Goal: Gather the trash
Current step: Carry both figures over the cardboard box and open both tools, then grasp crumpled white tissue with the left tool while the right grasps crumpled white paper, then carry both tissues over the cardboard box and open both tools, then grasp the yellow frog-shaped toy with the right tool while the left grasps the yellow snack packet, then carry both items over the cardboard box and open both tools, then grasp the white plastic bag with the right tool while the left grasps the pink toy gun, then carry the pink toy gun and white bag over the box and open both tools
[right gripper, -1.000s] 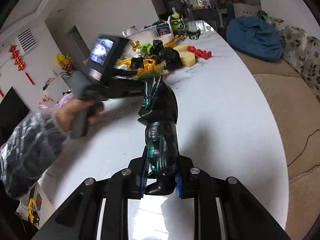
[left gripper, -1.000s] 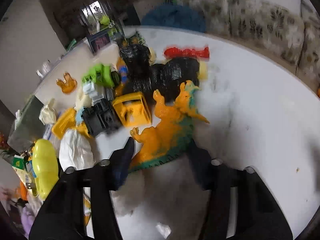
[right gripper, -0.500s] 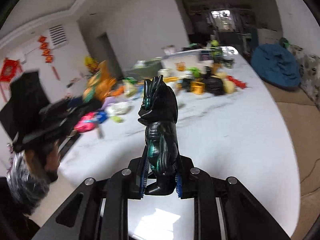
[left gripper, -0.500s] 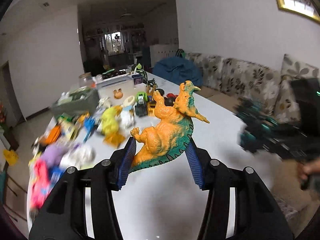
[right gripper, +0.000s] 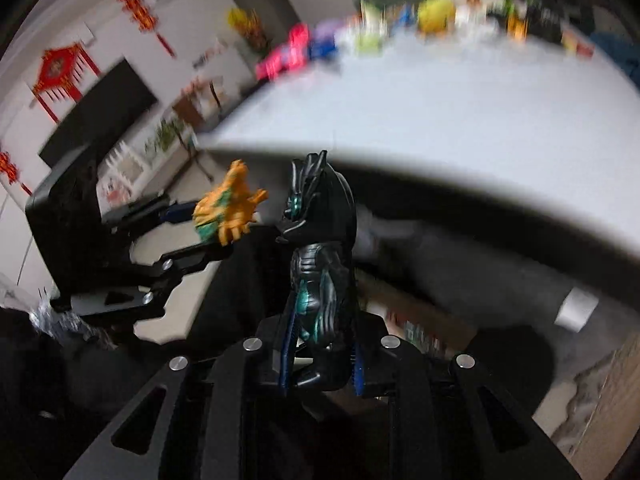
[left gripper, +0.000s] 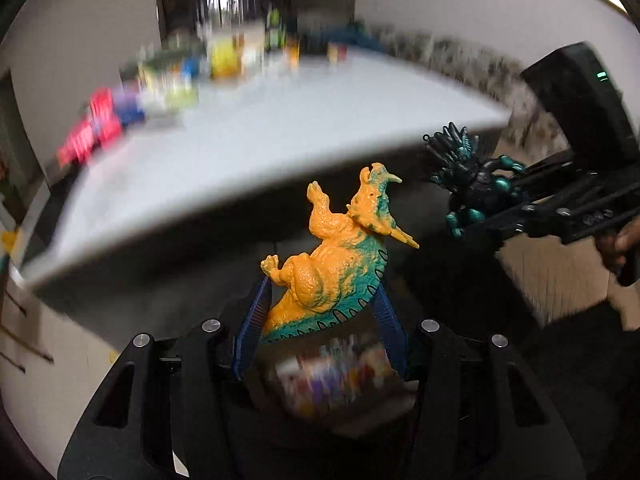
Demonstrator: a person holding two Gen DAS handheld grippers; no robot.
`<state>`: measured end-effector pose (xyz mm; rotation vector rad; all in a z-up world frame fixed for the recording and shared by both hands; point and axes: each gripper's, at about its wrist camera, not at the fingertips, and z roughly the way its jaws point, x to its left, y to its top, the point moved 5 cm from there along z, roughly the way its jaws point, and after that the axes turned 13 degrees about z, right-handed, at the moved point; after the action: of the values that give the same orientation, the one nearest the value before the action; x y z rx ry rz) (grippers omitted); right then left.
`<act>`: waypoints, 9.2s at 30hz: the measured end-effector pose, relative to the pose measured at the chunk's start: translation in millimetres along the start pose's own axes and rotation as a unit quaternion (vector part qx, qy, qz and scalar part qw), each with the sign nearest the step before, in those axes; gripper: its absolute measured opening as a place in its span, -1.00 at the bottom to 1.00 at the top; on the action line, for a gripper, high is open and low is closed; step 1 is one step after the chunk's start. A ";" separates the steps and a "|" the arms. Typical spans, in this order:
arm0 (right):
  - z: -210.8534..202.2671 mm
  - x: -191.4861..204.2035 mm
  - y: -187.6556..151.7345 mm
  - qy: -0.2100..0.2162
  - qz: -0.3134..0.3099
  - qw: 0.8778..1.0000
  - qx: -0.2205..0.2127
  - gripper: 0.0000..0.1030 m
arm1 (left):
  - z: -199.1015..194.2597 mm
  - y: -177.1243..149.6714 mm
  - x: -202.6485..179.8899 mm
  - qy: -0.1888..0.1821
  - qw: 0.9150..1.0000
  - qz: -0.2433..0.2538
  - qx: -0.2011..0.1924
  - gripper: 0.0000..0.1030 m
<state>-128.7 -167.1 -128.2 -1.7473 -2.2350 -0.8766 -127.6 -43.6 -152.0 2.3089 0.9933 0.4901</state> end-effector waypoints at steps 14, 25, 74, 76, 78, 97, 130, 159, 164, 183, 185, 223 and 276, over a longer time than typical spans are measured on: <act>-12.7 1.6 24.7 0.005 -0.025 1.000 -0.005 0.36 | 42.6 -37.1 32.8 -0.036 0.996 -0.056 0.066 0.53; -33.6 -67.0 320.9 -0.151 -0.032 0.971 -0.182 0.76 | -36.3 129.6 121.1 0.082 0.983 -0.079 -0.146 0.77; -102.7 17.0 114.5 0.012 -0.035 0.986 -0.165 -0.34 | -70.5 125.4 49.7 0.078 0.991 0.004 -0.105 -0.29; -89.7 21.1 84.4 0.001 -0.038 0.989 -0.142 -0.34 | -57.7 92.0 32.8 0.055 0.995 0.006 -0.087 -0.29; -64.9 18.2 53.4 -0.006 -0.034 0.994 -0.105 -0.34 | -38.2 65.0 22.2 0.043 0.997 0.012 -0.063 -0.28; 44.1 -37.1 -3.8 -0.072 0.001 0.997 -0.001 0.68 | 85.4 -43.9 16.5 -0.009 0.994 -0.014 0.105 0.48; 118.8 -97.1 527.2 -0.049 0.195 0.978 -0.063 -0.10 | 0.0 121.3 217.9 0.062 0.959 -0.240 -0.135 0.77; -105.1 -123.9 202.2 0.061 0.145 0.971 -0.181 -0.10 | 245.8 315.5 243.4 0.136 0.968 -0.196 0.081 0.66; -104.9 -113.1 206.5 0.061 0.128 0.972 -0.187 -0.10 | 234.7 303.5 222.0 0.092 0.979 -0.174 0.056 -0.07; -70.0 -2.5 89.5 0.057 0.054 0.986 -0.150 -0.10 | -2.0 90.0 57.7 0.162 0.980 -0.118 -0.002 -0.11; -55.7 8.5 61.2 0.058 0.041 0.990 -0.119 -0.10 | -0.7 64.2 46.4 0.148 0.981 -0.123 0.017 -0.11; 25.3 -83.8 469.9 -0.139 0.062 0.971 -0.185 0.42 | 10.3 77.0 127.8 0.030 0.971 -0.237 0.009 0.70; 12.3 -25.3 267.5 0.009 0.059 0.992 -0.109 -0.35 | 102.2 131.2 330.1 0.033 0.991 0.021 0.129 0.72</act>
<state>130.2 -144.1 -59.1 -1.9321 -2.0651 -1.1418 213.7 93.0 -113.4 2.5610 1.0975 0.4812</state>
